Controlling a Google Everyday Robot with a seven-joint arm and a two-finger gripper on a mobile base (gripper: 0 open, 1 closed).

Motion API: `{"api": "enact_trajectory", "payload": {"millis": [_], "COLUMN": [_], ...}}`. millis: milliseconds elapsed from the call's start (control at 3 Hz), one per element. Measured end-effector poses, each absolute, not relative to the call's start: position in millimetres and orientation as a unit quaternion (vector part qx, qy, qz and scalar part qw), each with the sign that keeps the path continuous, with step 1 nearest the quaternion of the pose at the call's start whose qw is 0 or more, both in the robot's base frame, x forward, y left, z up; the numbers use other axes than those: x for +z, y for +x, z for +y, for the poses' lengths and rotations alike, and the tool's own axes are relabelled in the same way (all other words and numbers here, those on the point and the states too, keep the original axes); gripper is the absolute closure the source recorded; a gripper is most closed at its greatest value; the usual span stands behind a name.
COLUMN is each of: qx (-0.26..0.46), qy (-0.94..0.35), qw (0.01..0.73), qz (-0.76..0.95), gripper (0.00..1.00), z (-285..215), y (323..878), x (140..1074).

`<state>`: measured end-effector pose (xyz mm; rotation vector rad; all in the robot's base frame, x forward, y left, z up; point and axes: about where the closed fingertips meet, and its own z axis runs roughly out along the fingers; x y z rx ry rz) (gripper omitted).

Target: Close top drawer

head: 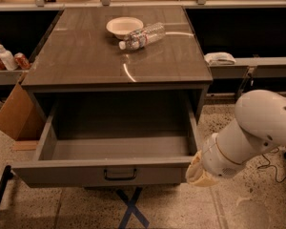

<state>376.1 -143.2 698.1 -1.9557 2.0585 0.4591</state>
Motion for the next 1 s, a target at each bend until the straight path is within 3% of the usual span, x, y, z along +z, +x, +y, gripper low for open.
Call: {"api": "enact_trajectory", "payload": {"millis": [1000], "qx": [0.192], "qy": [-0.653], "qw": [0.155], "qz": [0.716], "gripper": [1.0], "z": [-136], "y": [386], "x": [670]}}
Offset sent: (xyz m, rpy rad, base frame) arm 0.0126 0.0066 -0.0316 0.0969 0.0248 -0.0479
